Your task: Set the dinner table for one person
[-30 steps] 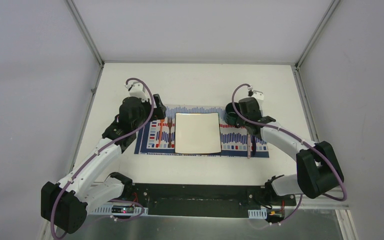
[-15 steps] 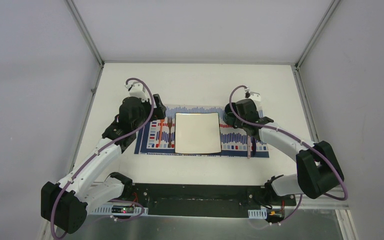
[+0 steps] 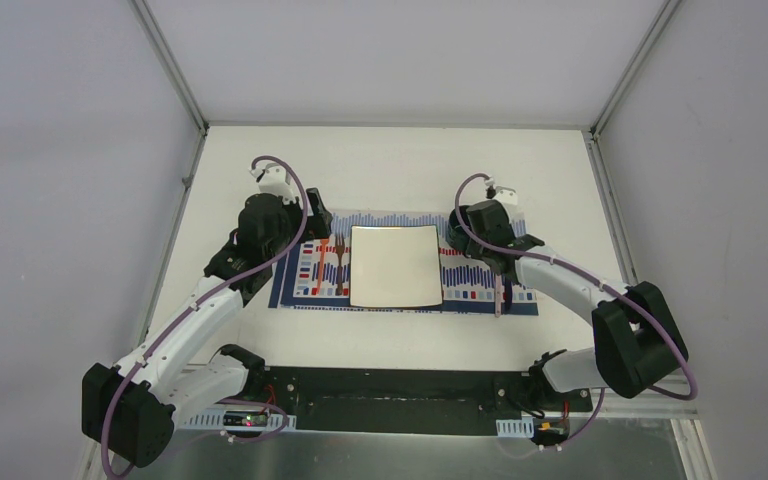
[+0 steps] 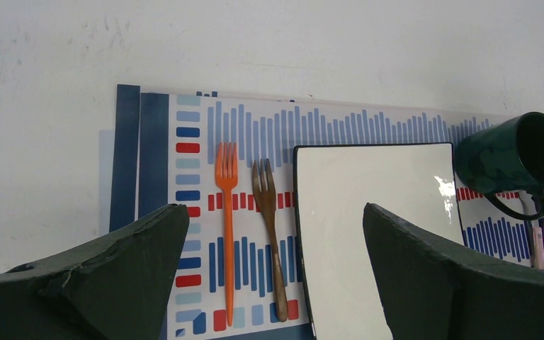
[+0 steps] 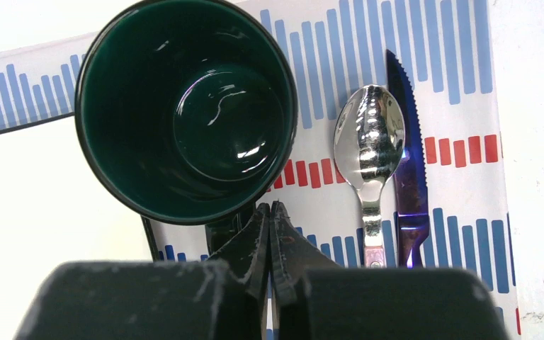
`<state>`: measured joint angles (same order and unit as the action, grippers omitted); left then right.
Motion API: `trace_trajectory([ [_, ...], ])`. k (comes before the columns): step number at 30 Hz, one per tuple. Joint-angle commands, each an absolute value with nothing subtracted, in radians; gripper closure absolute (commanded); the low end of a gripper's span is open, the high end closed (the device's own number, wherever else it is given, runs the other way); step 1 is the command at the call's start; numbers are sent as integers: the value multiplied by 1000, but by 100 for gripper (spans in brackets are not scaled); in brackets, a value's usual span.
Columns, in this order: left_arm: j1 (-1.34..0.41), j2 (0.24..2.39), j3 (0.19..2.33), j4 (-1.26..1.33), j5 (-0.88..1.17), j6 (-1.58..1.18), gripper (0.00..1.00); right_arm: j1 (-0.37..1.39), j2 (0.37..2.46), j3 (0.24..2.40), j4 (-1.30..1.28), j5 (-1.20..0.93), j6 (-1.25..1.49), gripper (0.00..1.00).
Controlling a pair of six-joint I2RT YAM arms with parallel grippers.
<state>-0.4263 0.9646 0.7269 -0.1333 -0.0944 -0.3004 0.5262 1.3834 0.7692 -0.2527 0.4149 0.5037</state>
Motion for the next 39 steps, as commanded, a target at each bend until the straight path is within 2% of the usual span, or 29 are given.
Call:
trace_trajectory([
  [1, -436, 952, 747, -102, -92, -310, 1, 546, 1378, 778, -231, 426, 527, 100],
  [8, -436, 951, 752, -107, -96, -306, 1, 550, 1361, 804, -307, 498, 529, 99],
  [13, -436, 953, 760, -111, -99, -301, 1, 531, 1329, 878, -382, 680, 458, 68],
  [16, -436, 969, 773, -110, -80, -301, 1, 443, 1367, 921, -350, 673, 414, 64],
  [22, -436, 966, 787, -135, -86, -286, 1, 234, 1415, 929, -220, 546, 407, 60],
  [27, -436, 983, 800, -134, -74, -285, 1, 71, 1516, 964, -173, 408, 425, 61],
  [32, -436, 991, 810, -133, -79, -282, 1, -19, 1602, 963, -113, 230, 434, 60],
  [39, -436, 1023, 814, -148, -95, -267, 1, -126, 1683, 966, -69, -63, 490, 51],
])
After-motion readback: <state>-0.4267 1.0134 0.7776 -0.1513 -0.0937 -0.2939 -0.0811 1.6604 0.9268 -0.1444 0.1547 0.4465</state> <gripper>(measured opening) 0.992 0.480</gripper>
